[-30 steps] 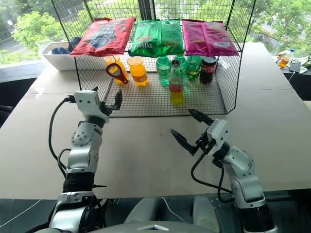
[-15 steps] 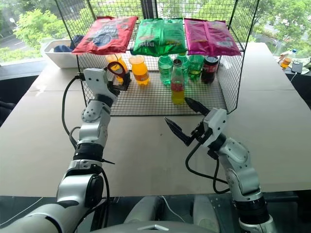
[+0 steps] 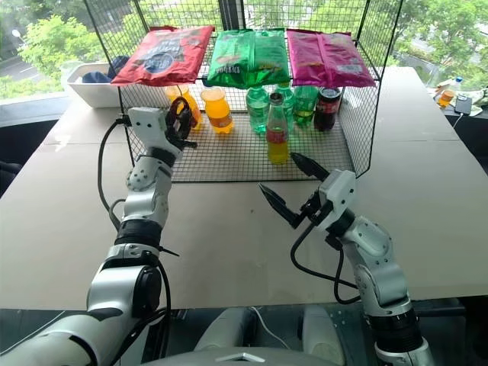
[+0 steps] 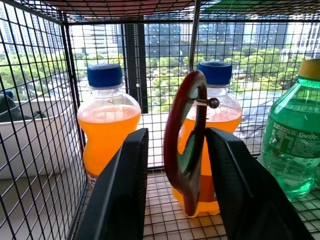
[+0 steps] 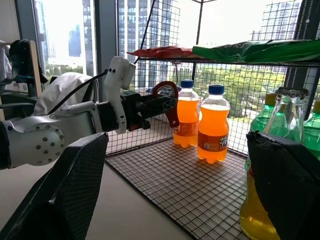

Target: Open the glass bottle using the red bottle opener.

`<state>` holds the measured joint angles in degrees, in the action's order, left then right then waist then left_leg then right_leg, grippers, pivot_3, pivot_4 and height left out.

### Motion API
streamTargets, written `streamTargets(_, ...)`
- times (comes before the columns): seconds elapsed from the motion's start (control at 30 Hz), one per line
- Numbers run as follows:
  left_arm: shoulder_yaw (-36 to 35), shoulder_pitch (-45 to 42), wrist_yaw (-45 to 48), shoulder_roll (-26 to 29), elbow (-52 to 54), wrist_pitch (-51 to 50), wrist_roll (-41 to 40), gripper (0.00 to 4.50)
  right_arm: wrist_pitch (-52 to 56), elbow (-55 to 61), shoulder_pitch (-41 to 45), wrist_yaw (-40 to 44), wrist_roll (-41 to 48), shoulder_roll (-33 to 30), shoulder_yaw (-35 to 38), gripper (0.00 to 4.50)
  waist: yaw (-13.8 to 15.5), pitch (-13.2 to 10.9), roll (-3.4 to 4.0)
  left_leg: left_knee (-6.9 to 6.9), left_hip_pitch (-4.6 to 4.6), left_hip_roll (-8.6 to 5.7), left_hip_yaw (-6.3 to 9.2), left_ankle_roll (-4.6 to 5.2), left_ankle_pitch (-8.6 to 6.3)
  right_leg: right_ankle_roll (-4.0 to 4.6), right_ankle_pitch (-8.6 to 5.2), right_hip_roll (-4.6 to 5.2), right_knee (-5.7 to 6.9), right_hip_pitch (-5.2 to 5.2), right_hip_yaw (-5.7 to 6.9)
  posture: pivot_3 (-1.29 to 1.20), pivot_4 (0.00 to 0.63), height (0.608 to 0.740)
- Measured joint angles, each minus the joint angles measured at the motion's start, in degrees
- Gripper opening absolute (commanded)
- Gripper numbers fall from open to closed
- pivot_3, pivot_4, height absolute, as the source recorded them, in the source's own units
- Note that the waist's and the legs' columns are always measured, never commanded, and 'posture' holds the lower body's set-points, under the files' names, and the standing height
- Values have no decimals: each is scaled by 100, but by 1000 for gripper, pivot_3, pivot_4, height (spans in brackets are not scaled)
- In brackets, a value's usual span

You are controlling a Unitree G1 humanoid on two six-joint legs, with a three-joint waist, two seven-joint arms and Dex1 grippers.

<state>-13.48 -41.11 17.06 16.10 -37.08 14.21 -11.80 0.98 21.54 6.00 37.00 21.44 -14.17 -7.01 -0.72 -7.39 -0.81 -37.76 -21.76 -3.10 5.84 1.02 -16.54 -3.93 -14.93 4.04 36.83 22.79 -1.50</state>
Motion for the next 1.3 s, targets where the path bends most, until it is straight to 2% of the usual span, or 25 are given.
streamTargets(0.03, -35, -1, 57, 0, -45, -18, -93, 20, 0, 0, 0, -1, -3, -1, 1, 4500, -1, 0, 0, -1, 0, 0, 1, 0, 0, 0, 0, 0, 1, 0, 0, 0, 150, 740)
streamTargets(0.4, -190, -88, 763, -42, -103, -398, -799, 20, 0, 0, 3, 1, -20, -40, 11, 4500, -17, 0, 0, -24, -1, 0, 1, 1, -1, 0, 0, -2, 11, -2, 0, 0, 150, 740)
streamTargets(0.67, -483, 97, 1541, -202, 675, -1353, -1962, 20, 7, 0, 23, -9, 15, 18, 8, 4500, -18, 0, 0, -36, -6, 3, 5, 1, -1, 0, 0, -2, 17, -3, 2, 0, 150, 740)
streamTargets(1.3, -1086, 319, 1864, -391, 1600, -3047, -3570, 20, 30, 3, 110, 14, 134, 54, 3, 4500, -6, 0, -1, -48, -8, 1, 17, 1, -1, 0, 0, -2, 18, -6, 10, 0, 150, 740)
